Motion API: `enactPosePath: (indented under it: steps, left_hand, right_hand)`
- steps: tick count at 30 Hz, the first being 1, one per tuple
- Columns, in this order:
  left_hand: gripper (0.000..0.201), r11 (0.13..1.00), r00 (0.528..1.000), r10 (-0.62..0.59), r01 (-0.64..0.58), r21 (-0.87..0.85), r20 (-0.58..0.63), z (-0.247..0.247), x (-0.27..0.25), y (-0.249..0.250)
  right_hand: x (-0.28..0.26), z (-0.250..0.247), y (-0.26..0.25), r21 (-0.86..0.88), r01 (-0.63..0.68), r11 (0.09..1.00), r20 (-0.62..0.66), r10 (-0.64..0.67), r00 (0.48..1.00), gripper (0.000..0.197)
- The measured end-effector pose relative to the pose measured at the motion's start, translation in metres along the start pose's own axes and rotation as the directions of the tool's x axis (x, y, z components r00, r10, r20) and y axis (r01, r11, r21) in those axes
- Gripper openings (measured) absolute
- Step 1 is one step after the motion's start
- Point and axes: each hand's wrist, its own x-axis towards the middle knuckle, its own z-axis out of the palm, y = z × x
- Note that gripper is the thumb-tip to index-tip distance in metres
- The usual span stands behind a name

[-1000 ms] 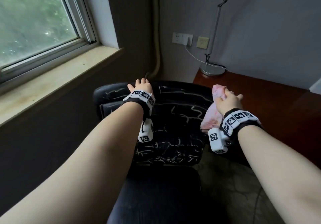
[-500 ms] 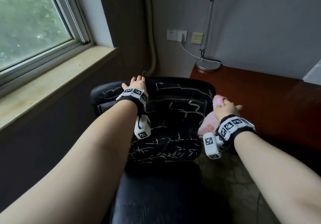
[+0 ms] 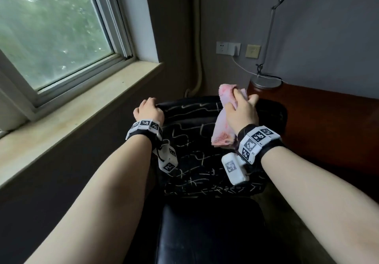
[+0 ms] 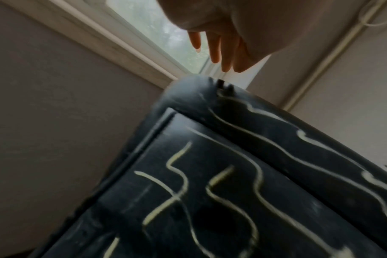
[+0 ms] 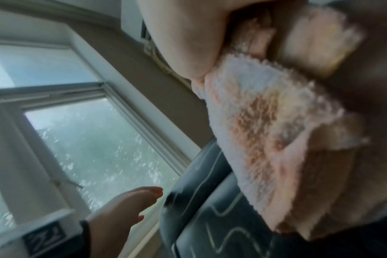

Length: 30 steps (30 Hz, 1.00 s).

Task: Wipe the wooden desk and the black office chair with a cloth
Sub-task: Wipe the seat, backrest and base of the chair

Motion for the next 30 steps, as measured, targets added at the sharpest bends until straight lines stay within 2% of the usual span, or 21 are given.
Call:
enactPosePath:
  steps: [3, 6, 9, 11, 16, 19, 21, 22, 24, 25, 26, 28, 30]
  left_hand:
    - [0.04, 0.977, 0.986, -0.164, 0.165, -0.135, 0.02, -0.012, 0.003, -0.032]
    - [0.046, 0.887, 0.953, -0.28, 0.303, -0.349, 0.115, -0.014, 0.012, -0.051]
    - [0.049, 0.806, 0.942, -0.243, 0.328, -0.493, 0.23, -0.014, 0.017, -0.058]
    - [0.054, 0.73, 0.927, -0.247, 0.369, -0.575, 0.281, -0.013, 0.017, -0.061]
    - [0.054, 0.765, 0.937, -0.122, 0.299, -0.57, 0.328, -0.012, 0.011, -0.073]
    - [0.061, 0.678, 0.929, -0.112, 0.33, -0.656, 0.351, -0.013, 0.012, -0.078]
    - [0.072, 0.616, 0.92, -0.113, 0.361, -0.7, 0.375, -0.012, 0.011, -0.077]
    - [0.084, 0.579, 0.919, -0.122, 0.372, -0.725, 0.374, -0.001, 0.017, -0.084]
    - [0.108, 0.553, 0.916, -0.156, 0.39, -0.736, 0.369, 0.03, 0.035, -0.103]
    - [0.109, 0.545, 0.913, -0.173, 0.401, -0.736, 0.37, 0.038, 0.04, -0.108]
    - [0.1, 0.554, 0.912, -0.186, 0.404, -0.728, 0.364, 0.031, 0.035, -0.106]
    - [0.074, 0.535, 0.907, -0.203, 0.418, -0.734, 0.368, -0.001, 0.011, -0.094]
    - [0.064, 0.529, 0.912, -0.197, 0.408, -0.744, 0.36, -0.016, 0.004, -0.089]
  right_hand:
    - [-0.016, 0.029, -0.024, -0.025, 0.112, 0.993, 0.106, -0.109, 0.988, 0.049]
    - [-0.034, 0.057, -0.047, -0.06, 0.255, 0.965, 0.209, -0.237, 0.949, 0.05]
    - [-0.048, 0.082, -0.066, -0.128, 0.418, 0.9, 0.275, -0.373, 0.886, 0.049]
    - [-0.053, 0.095, -0.078, -0.157, 0.461, 0.873, 0.272, -0.411, 0.87, 0.05]
    - [-0.044, 0.119, -0.108, -0.247, 0.503, 0.828, 0.234, -0.453, 0.86, 0.051]
    - [-0.04, 0.138, -0.118, -0.369, 0.559, 0.742, 0.342, -0.451, 0.824, 0.054]
    - [-0.044, 0.15, -0.116, -0.417, 0.587, 0.694, 0.435, -0.414, 0.799, 0.057]
    - [-0.048, 0.155, -0.114, -0.416, 0.587, 0.694, 0.468, -0.391, 0.793, 0.057]
    - [-0.06, 0.163, -0.106, -0.399, 0.614, 0.682, 0.537, -0.369, 0.759, 0.053]
    - [-0.065, 0.166, -0.103, -0.401, 0.639, 0.656, 0.574, -0.364, 0.734, 0.051]
    - [-0.07, 0.169, -0.101, -0.405, 0.655, 0.638, 0.602, -0.353, 0.716, 0.051]
    - [-0.076, 0.171, -0.1, -0.391, 0.64, 0.661, 0.614, -0.331, 0.717, 0.051]
    - [-0.078, 0.166, -0.106, -0.357, 0.621, 0.697, 0.614, -0.326, 0.719, 0.046]
